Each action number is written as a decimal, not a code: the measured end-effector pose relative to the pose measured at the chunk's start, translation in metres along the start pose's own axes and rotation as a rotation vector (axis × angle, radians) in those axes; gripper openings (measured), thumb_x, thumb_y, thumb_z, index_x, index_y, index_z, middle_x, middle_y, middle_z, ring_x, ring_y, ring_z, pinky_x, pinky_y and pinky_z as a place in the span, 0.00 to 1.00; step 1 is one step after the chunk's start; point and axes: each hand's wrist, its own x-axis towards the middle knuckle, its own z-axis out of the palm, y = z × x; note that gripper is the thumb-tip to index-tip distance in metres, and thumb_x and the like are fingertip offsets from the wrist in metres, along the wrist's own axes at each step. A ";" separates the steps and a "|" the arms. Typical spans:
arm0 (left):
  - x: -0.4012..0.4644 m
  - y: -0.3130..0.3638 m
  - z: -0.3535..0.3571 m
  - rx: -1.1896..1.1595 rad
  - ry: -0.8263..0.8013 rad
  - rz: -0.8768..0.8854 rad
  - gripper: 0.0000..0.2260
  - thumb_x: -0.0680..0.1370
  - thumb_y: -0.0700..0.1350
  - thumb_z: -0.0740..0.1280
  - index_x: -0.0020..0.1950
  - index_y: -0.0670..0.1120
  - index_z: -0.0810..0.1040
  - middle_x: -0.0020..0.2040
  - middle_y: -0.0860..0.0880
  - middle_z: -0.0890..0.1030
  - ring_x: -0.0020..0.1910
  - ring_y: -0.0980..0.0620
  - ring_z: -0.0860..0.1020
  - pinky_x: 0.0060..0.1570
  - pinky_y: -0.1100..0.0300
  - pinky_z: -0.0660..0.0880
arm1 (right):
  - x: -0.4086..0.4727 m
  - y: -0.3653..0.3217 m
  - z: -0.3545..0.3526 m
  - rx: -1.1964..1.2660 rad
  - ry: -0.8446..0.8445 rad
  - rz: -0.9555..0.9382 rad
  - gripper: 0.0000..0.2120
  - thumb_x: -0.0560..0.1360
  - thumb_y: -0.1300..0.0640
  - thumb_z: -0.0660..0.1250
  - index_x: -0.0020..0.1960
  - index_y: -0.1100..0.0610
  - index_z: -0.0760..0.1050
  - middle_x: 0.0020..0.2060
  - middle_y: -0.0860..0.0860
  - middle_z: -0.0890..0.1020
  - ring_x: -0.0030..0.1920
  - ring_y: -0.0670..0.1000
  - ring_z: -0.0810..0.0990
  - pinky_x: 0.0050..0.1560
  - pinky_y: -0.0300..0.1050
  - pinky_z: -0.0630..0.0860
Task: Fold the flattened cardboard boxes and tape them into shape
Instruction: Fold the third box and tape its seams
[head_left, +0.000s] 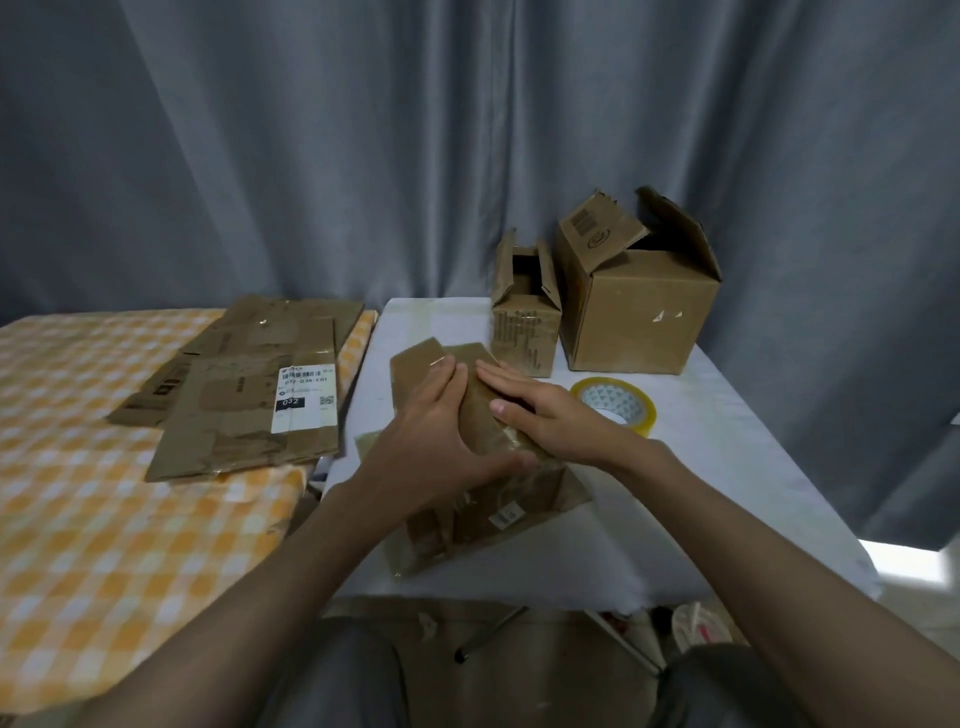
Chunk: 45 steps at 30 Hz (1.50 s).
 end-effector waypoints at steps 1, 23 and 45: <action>0.001 0.001 -0.001 0.028 -0.016 0.001 0.59 0.62 0.81 0.58 0.82 0.48 0.45 0.82 0.52 0.46 0.80 0.54 0.46 0.78 0.51 0.50 | 0.000 0.000 -0.001 -0.009 -0.019 -0.008 0.25 0.85 0.54 0.58 0.80 0.55 0.58 0.80 0.48 0.58 0.80 0.46 0.51 0.80 0.48 0.50; -0.008 -0.030 -0.003 0.216 -0.030 0.236 0.57 0.63 0.83 0.56 0.82 0.51 0.46 0.82 0.55 0.46 0.80 0.56 0.47 0.76 0.57 0.46 | 0.009 0.014 -0.019 0.002 -0.060 -0.077 0.22 0.82 0.53 0.63 0.75 0.49 0.69 0.73 0.40 0.70 0.76 0.38 0.60 0.78 0.44 0.59; -0.018 0.024 0.038 0.256 0.255 0.010 0.54 0.64 0.84 0.47 0.72 0.44 0.73 0.69 0.42 0.75 0.68 0.42 0.72 0.66 0.48 0.69 | -0.039 0.035 -0.025 -0.089 0.650 0.378 0.16 0.74 0.64 0.71 0.62 0.59 0.79 0.54 0.55 0.82 0.56 0.57 0.78 0.49 0.42 0.67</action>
